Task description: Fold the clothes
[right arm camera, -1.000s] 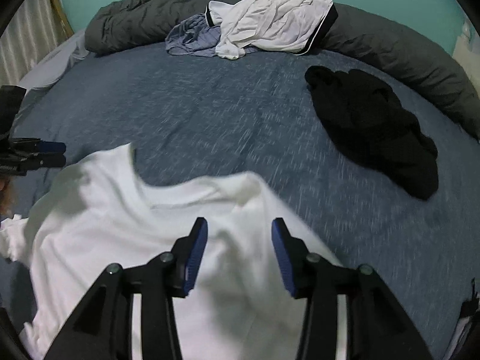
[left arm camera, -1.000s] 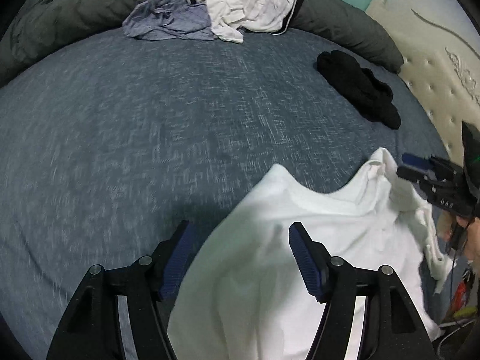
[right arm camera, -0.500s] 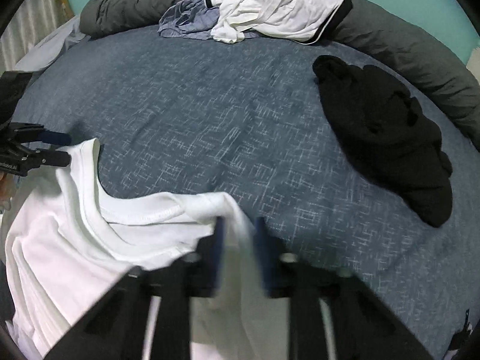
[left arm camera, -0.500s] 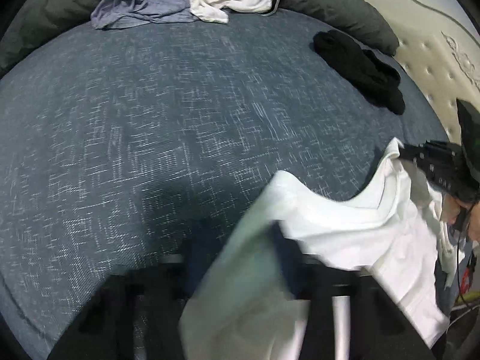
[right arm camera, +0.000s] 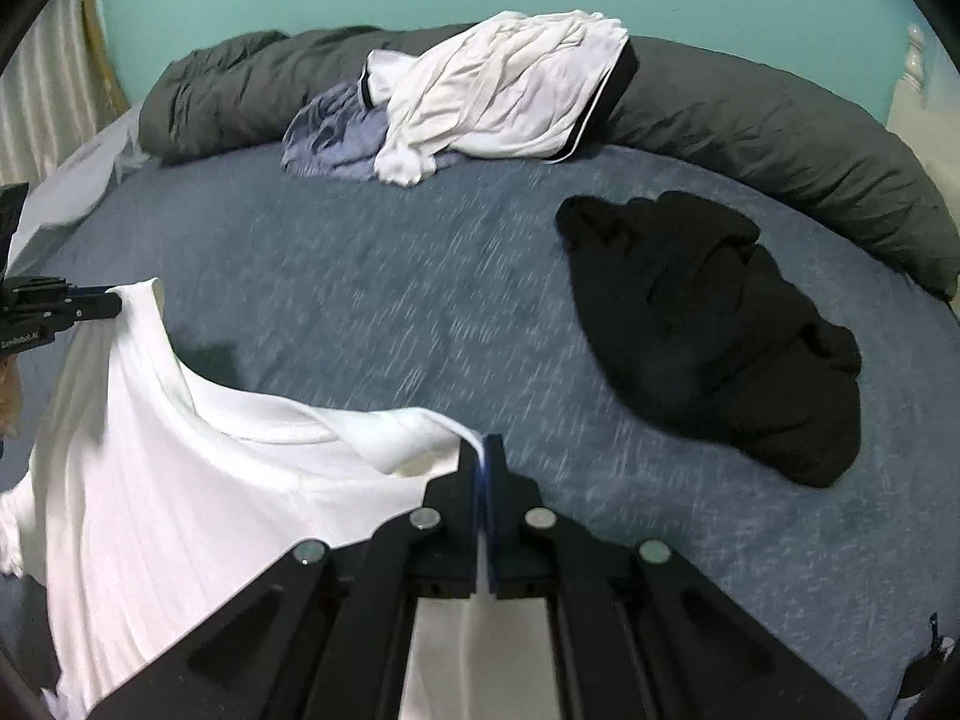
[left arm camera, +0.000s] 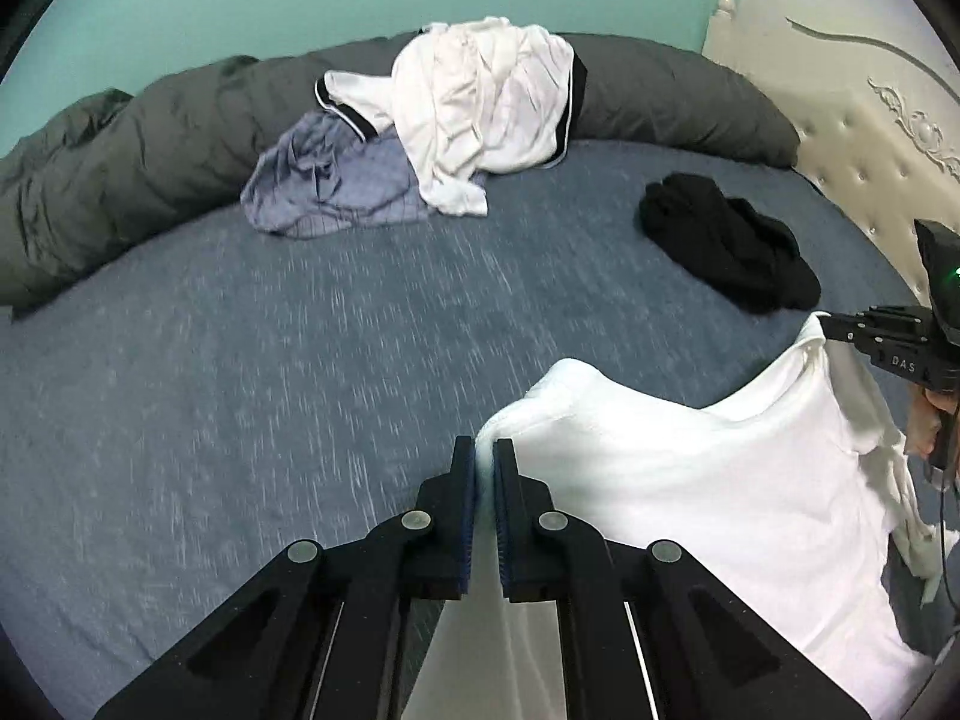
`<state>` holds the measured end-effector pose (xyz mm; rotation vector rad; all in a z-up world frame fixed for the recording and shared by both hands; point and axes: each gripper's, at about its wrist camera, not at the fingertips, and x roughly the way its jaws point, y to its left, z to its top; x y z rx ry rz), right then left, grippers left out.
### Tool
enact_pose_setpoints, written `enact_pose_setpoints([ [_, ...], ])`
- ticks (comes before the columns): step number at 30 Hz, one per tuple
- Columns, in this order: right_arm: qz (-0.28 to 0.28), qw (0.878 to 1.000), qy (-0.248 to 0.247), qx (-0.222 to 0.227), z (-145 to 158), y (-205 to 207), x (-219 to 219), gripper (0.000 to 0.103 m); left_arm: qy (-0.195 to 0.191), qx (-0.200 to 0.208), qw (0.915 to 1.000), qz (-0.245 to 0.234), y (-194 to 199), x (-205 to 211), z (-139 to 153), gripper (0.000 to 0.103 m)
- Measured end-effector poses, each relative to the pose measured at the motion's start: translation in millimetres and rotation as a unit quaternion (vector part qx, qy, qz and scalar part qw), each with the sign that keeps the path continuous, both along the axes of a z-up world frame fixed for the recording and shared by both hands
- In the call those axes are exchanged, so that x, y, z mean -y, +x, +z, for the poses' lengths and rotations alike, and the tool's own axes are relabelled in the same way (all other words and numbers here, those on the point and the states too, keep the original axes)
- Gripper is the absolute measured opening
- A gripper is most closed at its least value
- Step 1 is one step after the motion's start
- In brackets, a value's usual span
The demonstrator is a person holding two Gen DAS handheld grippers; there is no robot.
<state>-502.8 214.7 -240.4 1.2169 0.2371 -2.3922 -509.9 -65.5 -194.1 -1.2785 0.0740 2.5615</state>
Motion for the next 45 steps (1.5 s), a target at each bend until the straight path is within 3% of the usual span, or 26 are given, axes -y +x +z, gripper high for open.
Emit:
enact_pose_setpoints([
  [4,-0.021,0.994,-0.078,0.073,-3.8,-26.0,-19.7,0.001,-0.01,0.012,0.9999,-0.003,-8.4,-6.6,-10.0,0.006],
  [7,-0.027,0.994,-0.065,0.084,-13.7,-34.0,-23.3,0.006,-0.012,0.022,0.9996,-0.01,-8.1,-9.7,-24.0,0.006],
  [13,0.0,1.0,-0.001,-0.011,-9.4,-16.3,-1.0,0.012,-0.015,0.036,0.9991,-0.014,-7.9,-12.9,-48.8,0.006],
  [15,0.039,0.999,-0.02,-0.002,-12.9,-9.8,8.5,0.012,-0.016,0.035,0.9991,-0.016,-6.7,-12.0,-50.9,0.006],
  [17,0.068,0.997,0.003,0.024,-26.9,-5.6,22.5,0.012,-0.016,0.033,0.9992,-0.016,-5.3,-10.5,-52.4,0.006],
  [20,0.084,0.995,0.034,0.052,-49.0,-0.9,38.3,0.015,-0.015,0.033,0.9992,-0.017,-3.5,-9.2,-52.2,0.006],
  [22,0.085,0.995,0.022,0.057,-54.5,1.4,41.8,0.016,-0.018,0.032,0.9991,-0.02,-2.2,-9.6,-51.7,0.006],
  [26,0.084,0.995,-0.01,0.057,-51.1,6.3,39.0,0.018,-0.017,0.032,0.9991,-0.022,0.0,-9.0,-50.3,0.006],
  [28,0.091,0.994,-0.025,0.054,-47.4,9.9,38.1,0.033,-0.018,0.032,0.999,-0.023,-0.2,-9.0,-49.6,0.006],
  [29,0.101,0.993,-0.023,0.056,-46.2,13.4,39.5,0.035,-0.017,0.033,0.9991,-0.023,-0.2,-8.8,-49.2,0.006],
  [34,0.122,0.99,0.018,0.063,-55.9,20.6,50.7,0.035,-0.015,0.034,0.999,-0.023,1.8,-8.9,-46.8,0.006],
  [39,0.112,0.991,-0.034,0.056,-45.7,21.7,41.8,0.035,-0.014,0.033,0.999,-0.026,5.0,-7.2,-45.4,0.006],
  [42,0.121,0.99,-0.026,0.067,-50.3,25.9,45.7,0.044,-0.014,0.032,0.999,-0.026,5.8,-7.3,-44.5,0.006],
  [45,0.129,0.99,-0.006,0.054,-54.5,30.2,52.6,0.043,-0.013,0.029,0.9992,-0.024,7.7,-6.1,-43.1,0.006],
])
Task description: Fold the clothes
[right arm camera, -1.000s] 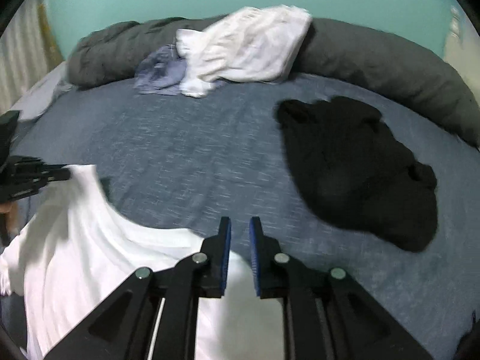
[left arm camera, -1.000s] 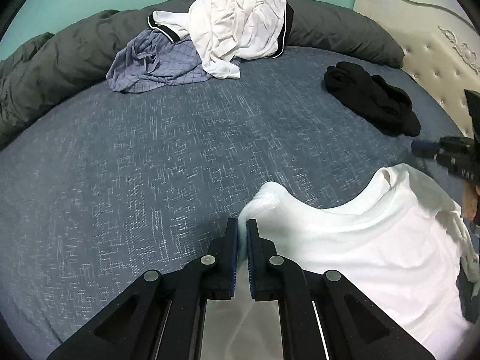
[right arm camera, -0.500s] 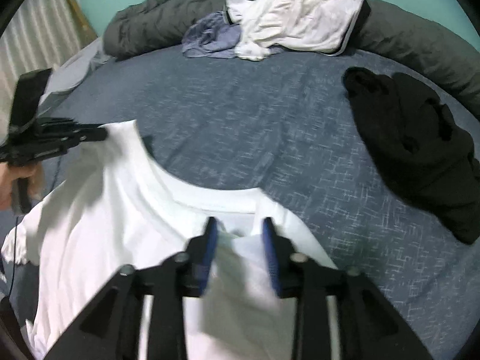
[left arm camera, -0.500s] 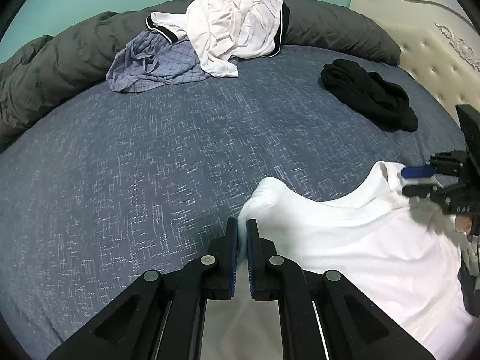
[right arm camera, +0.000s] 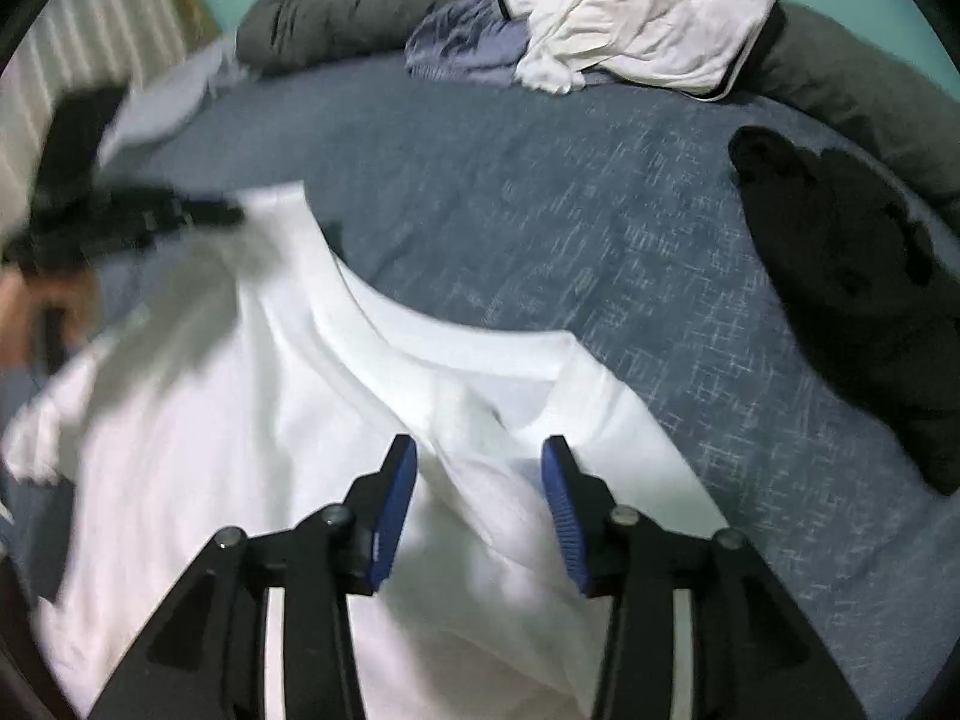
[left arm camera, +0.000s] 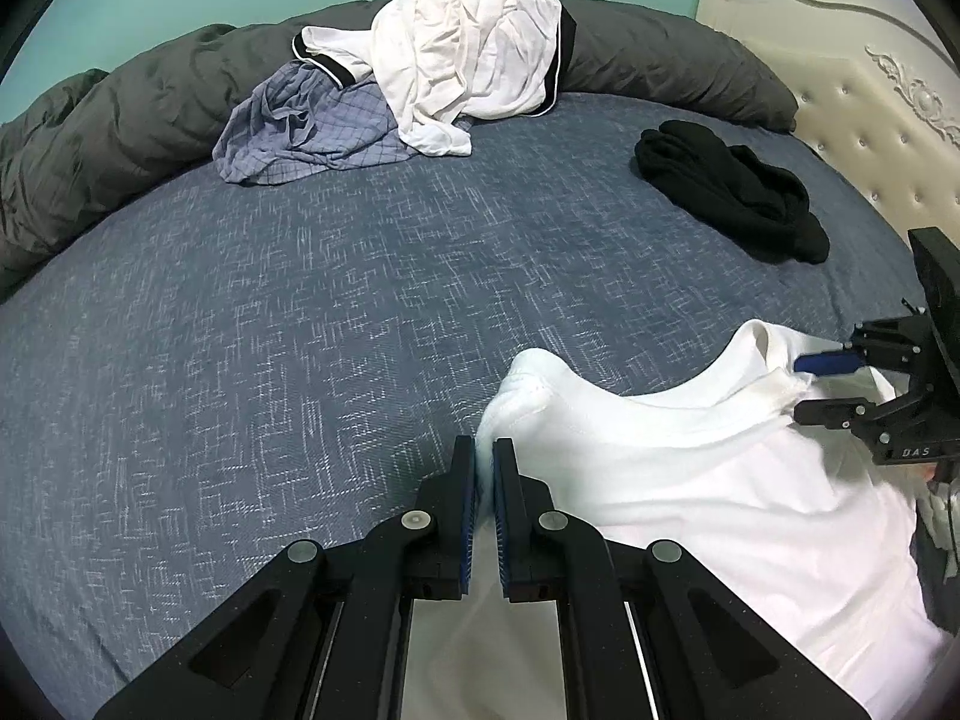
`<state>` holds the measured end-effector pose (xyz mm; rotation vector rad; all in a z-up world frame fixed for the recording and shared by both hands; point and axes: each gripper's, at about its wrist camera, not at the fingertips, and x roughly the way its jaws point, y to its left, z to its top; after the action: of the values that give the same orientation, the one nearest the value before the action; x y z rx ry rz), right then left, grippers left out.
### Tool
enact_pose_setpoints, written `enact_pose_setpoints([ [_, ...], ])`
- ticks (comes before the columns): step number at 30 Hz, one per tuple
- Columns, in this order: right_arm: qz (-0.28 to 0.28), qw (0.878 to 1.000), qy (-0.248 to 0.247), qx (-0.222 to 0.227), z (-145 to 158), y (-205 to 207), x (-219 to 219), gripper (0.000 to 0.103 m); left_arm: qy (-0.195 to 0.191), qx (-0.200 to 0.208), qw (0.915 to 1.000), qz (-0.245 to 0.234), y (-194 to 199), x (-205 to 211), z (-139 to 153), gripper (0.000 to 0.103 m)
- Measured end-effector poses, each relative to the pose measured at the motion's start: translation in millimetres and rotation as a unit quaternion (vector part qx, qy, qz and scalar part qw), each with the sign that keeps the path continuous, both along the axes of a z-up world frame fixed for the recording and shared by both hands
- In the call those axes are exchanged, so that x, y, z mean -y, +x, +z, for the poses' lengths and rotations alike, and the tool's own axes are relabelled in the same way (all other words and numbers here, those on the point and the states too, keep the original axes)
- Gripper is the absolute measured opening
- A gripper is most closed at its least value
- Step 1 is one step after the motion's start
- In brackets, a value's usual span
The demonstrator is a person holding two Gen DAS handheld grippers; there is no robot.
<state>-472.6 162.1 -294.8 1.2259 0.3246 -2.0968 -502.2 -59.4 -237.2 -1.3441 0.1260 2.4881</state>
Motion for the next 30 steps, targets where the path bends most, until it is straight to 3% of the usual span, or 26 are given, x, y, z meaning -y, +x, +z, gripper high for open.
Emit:
enact_pose_setpoints([
  [3,0.005,1.0,0.017,-0.02,-2.2,3.2,5.3,0.008,-0.01,-0.011,0.9999,0.002,2.5,0.7,3.6,0.006],
  [4,0.002,0.999,0.018,-0.027,-0.4,3.6,4.6,0.007,-0.01,-0.016,0.9998,0.004,2.8,1.5,5.2,0.006],
  [12,-0.072,0.989,0.014,-0.129,42.3,-18.7,-14.8,0.004,-0.006,-0.057,0.9983,0.005,-8.7,-9.8,30.5,0.006],
  [16,-0.1,0.98,0.049,-0.165,55.4,-42.2,-12.3,0.004,-0.006,-0.051,0.9986,0.009,-25.2,-20.5,30.6,0.006],
  [22,-0.1,0.968,0.137,-0.185,46.6,-76.2,-0.7,0.004,-0.023,-0.029,0.9992,0.015,-50.0,-34.9,9.4,0.006],
  [30,-0.088,0.963,0.189,-0.171,-2.1,-95.2,6.0,0.004,-0.029,-0.011,0.9992,0.026,-74.5,-41.4,-29.1,0.006],
])
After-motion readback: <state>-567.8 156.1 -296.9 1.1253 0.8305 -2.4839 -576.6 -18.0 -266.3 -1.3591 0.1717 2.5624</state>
